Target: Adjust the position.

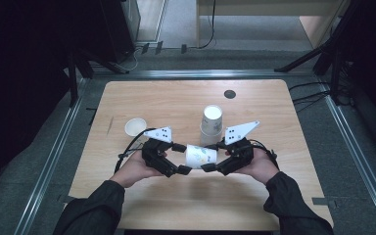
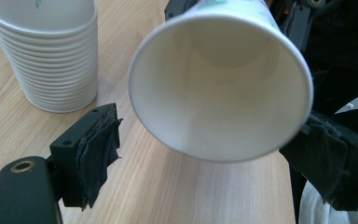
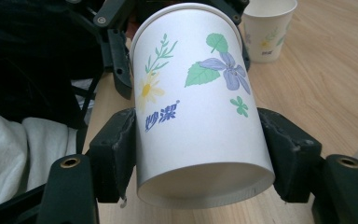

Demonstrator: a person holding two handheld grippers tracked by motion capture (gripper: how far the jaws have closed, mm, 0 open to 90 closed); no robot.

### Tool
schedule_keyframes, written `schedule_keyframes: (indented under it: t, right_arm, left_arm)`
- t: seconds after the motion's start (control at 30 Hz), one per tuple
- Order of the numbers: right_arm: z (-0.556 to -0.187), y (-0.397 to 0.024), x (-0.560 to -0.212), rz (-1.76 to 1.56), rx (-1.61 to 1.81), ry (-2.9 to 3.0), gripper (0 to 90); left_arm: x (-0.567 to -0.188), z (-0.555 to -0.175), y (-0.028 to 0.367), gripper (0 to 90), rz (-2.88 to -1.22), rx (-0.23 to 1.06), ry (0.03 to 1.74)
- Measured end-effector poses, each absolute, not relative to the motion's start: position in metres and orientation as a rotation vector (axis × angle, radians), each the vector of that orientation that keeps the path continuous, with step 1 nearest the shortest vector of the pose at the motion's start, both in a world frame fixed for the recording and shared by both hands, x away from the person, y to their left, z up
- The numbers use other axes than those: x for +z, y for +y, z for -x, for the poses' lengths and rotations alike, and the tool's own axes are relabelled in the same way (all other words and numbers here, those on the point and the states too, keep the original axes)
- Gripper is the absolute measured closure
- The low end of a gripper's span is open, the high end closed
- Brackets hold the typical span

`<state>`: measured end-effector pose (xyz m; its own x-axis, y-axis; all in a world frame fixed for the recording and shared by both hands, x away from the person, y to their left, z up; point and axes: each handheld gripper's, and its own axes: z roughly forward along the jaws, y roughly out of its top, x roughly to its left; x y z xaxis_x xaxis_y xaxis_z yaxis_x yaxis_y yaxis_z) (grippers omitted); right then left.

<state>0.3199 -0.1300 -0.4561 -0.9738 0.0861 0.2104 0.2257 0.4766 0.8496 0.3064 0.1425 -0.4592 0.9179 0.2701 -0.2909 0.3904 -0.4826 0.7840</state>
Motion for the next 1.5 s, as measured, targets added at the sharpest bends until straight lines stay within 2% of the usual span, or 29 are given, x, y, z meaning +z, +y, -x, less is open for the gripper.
schedule_keyframes:
  t: [0.63, 0.77, 1.5]
  right_arm:
    - [-0.3195, -0.1227, -0.4578, 0.253, -1.511, -2.543, 33.4]
    - [-0.3201, -0.1216, -0.4587, 0.257, -1.501, -2.545, 33.4]
    - [-0.3204, -0.1223, -0.4580, 0.262, -1.503, -2.528, 32.6]
  left_arm:
    - [-0.4604, -0.3065, 0.1421, 15.2, -2.056, -0.190, 0.446]
    - [-0.4608, -0.3069, 0.1427, 18.8, -2.052, -0.202, 0.444]
    - [-0.4586, -0.3051, 0.1438, 22.0, -2.047, -0.180, 0.417]
